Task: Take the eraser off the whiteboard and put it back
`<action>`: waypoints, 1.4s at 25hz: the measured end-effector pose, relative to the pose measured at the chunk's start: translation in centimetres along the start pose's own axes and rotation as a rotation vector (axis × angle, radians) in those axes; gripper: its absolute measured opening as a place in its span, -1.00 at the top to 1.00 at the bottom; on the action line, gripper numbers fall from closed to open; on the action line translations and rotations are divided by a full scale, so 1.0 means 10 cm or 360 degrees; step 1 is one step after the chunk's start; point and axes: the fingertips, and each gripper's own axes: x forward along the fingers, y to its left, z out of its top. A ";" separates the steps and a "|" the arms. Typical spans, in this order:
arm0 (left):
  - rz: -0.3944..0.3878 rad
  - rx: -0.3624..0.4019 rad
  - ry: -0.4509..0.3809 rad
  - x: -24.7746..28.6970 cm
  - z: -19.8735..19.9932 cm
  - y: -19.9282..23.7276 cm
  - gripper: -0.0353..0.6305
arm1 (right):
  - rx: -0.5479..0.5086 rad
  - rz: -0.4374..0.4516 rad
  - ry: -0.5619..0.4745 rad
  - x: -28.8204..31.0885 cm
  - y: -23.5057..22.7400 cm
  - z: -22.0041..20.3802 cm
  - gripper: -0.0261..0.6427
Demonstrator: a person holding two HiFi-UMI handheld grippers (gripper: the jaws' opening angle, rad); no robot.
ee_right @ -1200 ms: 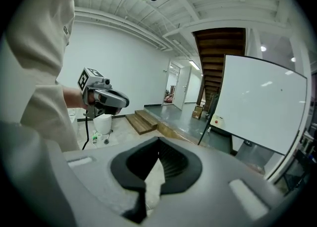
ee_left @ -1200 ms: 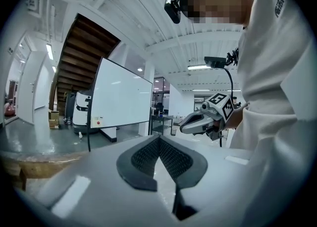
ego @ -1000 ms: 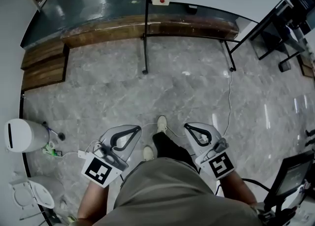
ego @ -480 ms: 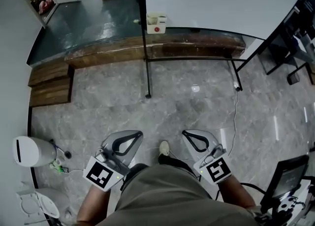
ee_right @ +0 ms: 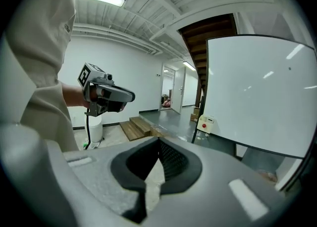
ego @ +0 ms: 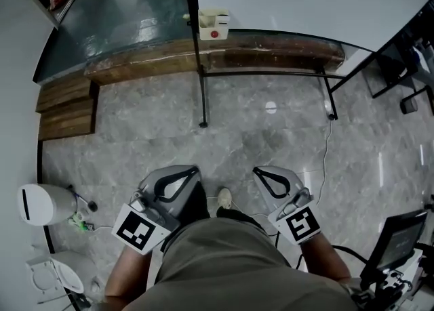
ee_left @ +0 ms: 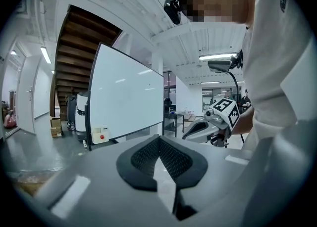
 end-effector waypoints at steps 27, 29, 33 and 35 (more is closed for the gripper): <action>-0.0370 0.0056 -0.0065 0.89 0.13 2.29 0.81 | 0.0054 -0.0300 0.0062 1.88 -0.90 0.81 0.91; -0.0373 0.0063 -0.0058 1.03 0.15 2.39 0.76 | 0.0055 -0.0312 0.0061 1.91 -1.03 0.82 0.92; -0.0348 0.0109 -0.0036 1.44 0.20 2.58 0.69 | 0.0062 -0.0314 0.0047 1.93 -1.39 0.77 0.92; -0.0336 0.0169 -0.0047 1.68 0.21 2.68 0.66 | 0.0069 -0.0318 0.0047 1.93 -1.62 0.75 0.91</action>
